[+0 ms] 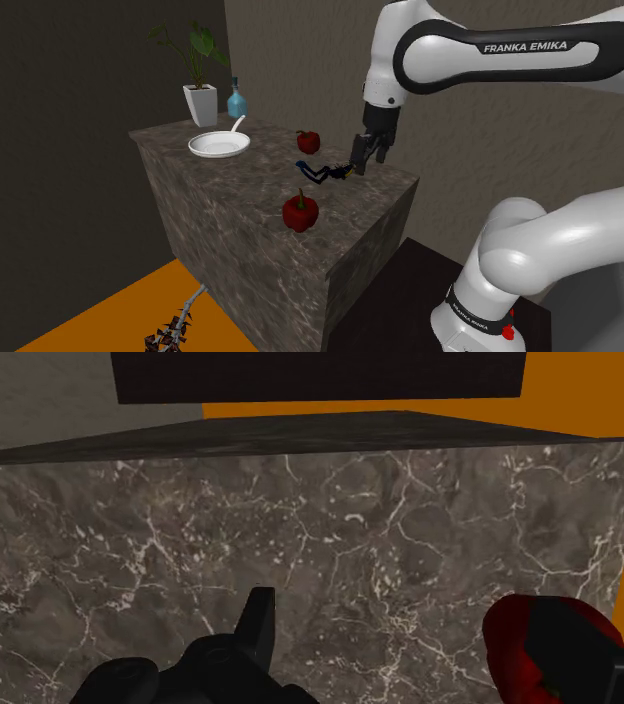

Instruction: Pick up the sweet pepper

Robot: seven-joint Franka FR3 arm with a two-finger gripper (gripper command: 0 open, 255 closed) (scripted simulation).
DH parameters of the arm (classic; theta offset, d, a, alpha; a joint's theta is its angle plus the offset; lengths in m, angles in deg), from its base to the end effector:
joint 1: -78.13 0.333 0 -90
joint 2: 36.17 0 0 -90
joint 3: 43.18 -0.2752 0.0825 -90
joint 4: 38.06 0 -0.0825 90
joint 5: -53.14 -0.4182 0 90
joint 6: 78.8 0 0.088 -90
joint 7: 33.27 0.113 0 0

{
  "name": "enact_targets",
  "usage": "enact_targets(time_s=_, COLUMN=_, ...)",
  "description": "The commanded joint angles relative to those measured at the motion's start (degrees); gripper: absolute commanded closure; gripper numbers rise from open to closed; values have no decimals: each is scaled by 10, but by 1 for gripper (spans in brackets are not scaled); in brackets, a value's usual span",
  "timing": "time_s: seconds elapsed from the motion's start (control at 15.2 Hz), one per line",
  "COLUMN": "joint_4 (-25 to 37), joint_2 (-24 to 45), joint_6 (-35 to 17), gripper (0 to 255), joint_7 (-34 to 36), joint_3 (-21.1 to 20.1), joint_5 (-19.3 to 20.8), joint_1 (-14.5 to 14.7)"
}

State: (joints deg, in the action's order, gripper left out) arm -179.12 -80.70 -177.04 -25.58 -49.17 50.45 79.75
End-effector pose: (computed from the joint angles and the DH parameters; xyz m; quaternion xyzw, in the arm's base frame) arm 0.3787 0.0568 0.5094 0.9997 -0.0182 0.0151 0.0116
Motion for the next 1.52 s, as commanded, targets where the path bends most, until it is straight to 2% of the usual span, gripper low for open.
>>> enact_targets(time_s=0.0, joint_4=-24, joint_2=-2, joint_6=-47, gripper=0, joint_7=22, joint_3=-20, joint_5=-15, joint_1=9)
enact_targets(time_s=0.4, joint_4=-71, joint_2=35, joint_6=-200, gripper=0, joint_7=85, joint_3=-88, joint_5=-49, joint_1=29)
enact_targets(time_s=0.73, joint_4=-82, joint_2=98, joint_6=-331, gripper=0, joint_7=146, joint_3=-154, joint_5=-58, joint_1=31)
enact_targets(time_s=1.25, joint_4=-123, joint_2=126, joint_6=-400, gripper=0, joint_7=152, joint_3=-168, joint_5=-60, joint_1=29)
enact_targets(time_s=1.39, joint_4=-123, joint_2=126, joint_6=-400, gripper=0, joint_7=152, joint_3=-168, joint_5=-60, joint_1=29)
enact_targets(time_s=1.45, joint_4=-123, joint_2=126, joint_6=-400, gripper=255, joint_7=152, joint_3=-168, joint_5=-60, joint_1=29)
